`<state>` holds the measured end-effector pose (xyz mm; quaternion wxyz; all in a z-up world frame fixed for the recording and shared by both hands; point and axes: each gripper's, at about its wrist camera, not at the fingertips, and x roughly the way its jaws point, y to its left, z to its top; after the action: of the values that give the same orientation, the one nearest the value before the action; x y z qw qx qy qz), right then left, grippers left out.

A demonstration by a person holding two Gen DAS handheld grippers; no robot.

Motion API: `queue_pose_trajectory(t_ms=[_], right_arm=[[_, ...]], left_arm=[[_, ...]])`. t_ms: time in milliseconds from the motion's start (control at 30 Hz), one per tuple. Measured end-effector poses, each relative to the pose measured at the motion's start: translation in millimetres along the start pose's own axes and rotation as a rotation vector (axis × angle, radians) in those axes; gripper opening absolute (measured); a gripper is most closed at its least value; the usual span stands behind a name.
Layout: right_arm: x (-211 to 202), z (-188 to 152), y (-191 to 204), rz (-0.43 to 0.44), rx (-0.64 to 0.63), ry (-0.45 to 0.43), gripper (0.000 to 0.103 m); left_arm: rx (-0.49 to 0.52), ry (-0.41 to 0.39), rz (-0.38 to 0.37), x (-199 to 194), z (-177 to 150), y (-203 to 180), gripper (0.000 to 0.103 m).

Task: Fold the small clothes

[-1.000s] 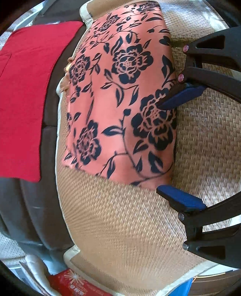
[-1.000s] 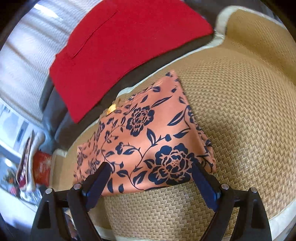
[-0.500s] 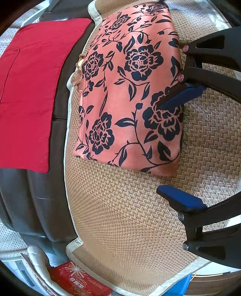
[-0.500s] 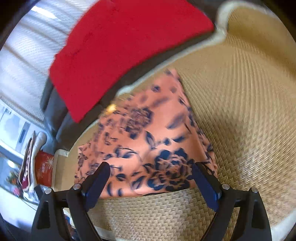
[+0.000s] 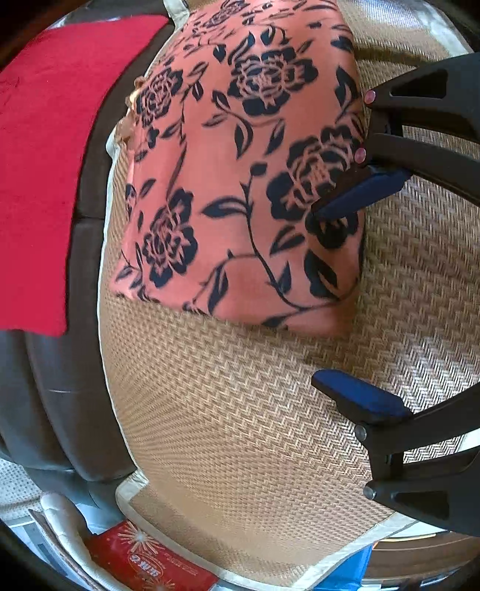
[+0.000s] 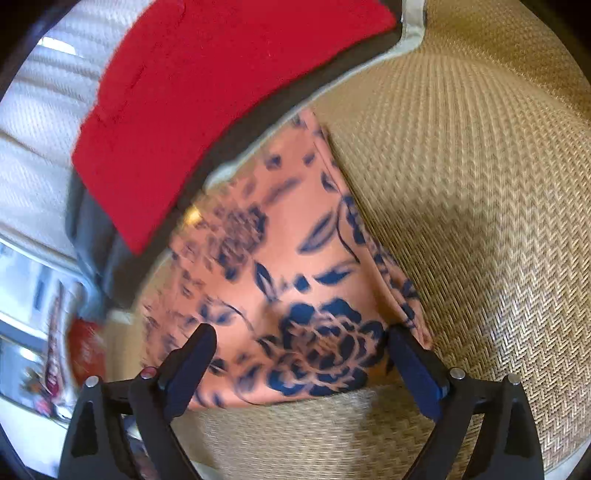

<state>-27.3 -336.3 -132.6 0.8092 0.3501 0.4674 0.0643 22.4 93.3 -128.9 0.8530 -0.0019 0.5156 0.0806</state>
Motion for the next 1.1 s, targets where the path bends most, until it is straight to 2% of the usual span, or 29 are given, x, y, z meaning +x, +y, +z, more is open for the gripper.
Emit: queue_pose_trajectory(t_ms=[100,233,333,400,500,600,733,800,900,967,1033,1100], right_arm=[[-9,17,26,0.061,-0.061,-0.033,0.097],[24,66,50,0.12,-0.095,0.01,0.097],[57,108,46,0.115,-0.051,0.01,0.097],[87,134,33,0.086,0.027,0.013,0.095],[96,146,11,0.098,0.146,-0.016,0.095],[68,133,20,0.091,0.093,-0.043,0.095],[20,79,21,0.1,-0.008,-0.033,0.095],[-3,35,13,0.117,-0.015,-0.02,0.095],[-25,-28,-16,0.13,0.08,-0.008,0.095],[-31,-51,-34,0.128,0.15,-0.011,0.096],[-31,-63,-47,0.131,0.197,-0.012,0.095],[-32,-59,-51,0.147,0.231,-0.037,0.095]], left_arm=[[-0.009,0.008,0.001,4,2,3,0.084],[-0.011,0.007,0.013,3,5,6,0.084],[-0.014,0.013,0.026,5,6,9,0.084],[-0.024,0.017,0.03,4,8,12,0.084],[-0.029,0.009,0.032,1,9,16,0.084],[-0.026,-0.005,0.035,-3,11,17,0.084],[-0.024,-0.026,0.025,-12,10,10,0.084],[-0.029,-0.042,0.009,-21,9,6,0.084],[-0.026,-0.073,-0.035,-33,9,-5,0.084],[-0.008,-0.09,-0.066,-38,12,-19,0.084],[0.023,-0.104,-0.107,-40,19,-40,0.084],[0.055,-0.122,-0.141,-40,25,-64,0.084]])
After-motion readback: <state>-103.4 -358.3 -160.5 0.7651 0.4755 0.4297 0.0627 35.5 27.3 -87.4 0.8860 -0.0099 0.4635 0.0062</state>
